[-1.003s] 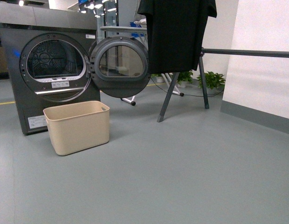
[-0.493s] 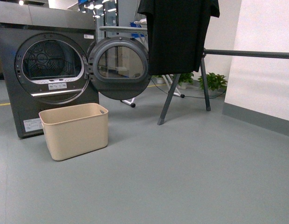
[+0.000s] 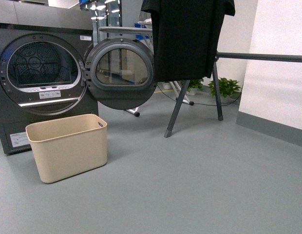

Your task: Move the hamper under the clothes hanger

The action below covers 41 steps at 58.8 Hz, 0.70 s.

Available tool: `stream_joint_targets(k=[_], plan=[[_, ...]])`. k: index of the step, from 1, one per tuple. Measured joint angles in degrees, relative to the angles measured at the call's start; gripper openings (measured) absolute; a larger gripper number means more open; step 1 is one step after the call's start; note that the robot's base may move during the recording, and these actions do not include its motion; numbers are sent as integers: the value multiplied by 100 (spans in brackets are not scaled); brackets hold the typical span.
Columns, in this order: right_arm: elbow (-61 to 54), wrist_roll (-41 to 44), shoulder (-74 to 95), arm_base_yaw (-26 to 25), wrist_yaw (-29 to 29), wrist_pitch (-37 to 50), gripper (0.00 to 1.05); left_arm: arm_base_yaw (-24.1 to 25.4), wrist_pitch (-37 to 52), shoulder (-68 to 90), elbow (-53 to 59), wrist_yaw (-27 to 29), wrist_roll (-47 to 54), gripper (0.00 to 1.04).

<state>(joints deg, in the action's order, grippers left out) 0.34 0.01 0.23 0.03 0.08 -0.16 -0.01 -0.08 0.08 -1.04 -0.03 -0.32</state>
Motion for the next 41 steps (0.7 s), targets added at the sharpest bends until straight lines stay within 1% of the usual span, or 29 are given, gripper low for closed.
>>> stream_joint_targets(k=[41], plan=[[0,0,0,-2,-2,-2,97,0,0,-4,-2,0,0,98]])
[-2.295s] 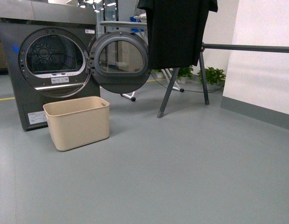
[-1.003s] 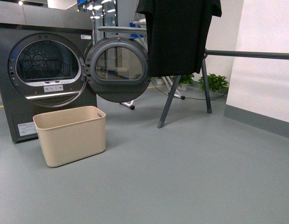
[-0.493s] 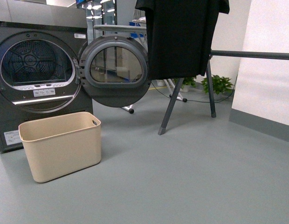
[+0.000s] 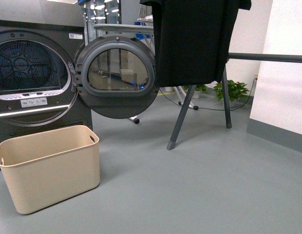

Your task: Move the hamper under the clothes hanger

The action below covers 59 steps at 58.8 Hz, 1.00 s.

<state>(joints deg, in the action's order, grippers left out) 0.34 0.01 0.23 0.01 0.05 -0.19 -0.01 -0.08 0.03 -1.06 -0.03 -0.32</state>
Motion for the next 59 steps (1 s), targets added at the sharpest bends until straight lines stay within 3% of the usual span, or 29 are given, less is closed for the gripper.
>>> stream_joint_targets(k=[59], plan=[[0,0,-2,2,2,0,97,0,0,0,2,-2,0,98]])
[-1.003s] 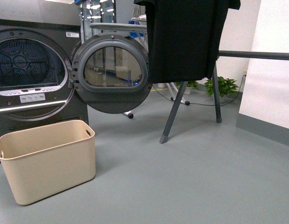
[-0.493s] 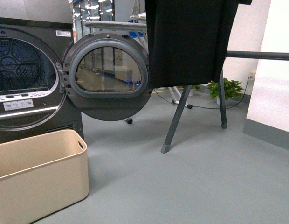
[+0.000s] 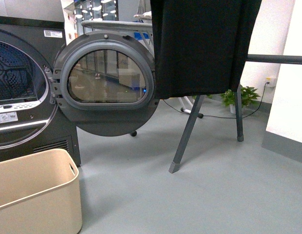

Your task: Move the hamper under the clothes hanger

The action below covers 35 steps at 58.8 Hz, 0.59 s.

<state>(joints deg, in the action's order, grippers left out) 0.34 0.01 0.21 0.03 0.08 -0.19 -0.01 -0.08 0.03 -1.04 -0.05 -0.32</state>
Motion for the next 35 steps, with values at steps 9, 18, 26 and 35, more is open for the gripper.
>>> stream_joint_targets(k=[9,18,26,35], plan=[[0,0,0,0,4,2,97,0,-2,7,0,4,0,98],[0,-2,2,0,-7,0,97,0,0,7,0,0,0,98],[0,-2,9,0,-2,0,97,0,0,-2,0,0,2,98],[2,-2,0,-2,-4,4,97,0,0,-2,-2,4,0,98]])
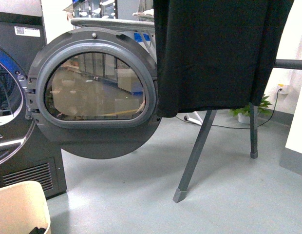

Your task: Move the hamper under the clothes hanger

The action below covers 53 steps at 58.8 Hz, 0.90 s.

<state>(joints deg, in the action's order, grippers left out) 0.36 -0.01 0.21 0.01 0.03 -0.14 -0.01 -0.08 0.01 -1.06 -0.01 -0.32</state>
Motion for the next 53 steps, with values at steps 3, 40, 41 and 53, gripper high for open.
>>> stream_joint_targets(k=[3,40,41,53], plan=[[0,2,0,0,22,-2,97,0,-2,0,2,13,0,98],[-2,2,0,-9,-17,-2,97,-9,0,24,0,-13,2,98],[-2,0,0,-9,-22,-2,97,-9,0,22,0,-13,2,98],[-2,0,0,-2,4,-2,97,-4,0,13,2,0,0,98]])
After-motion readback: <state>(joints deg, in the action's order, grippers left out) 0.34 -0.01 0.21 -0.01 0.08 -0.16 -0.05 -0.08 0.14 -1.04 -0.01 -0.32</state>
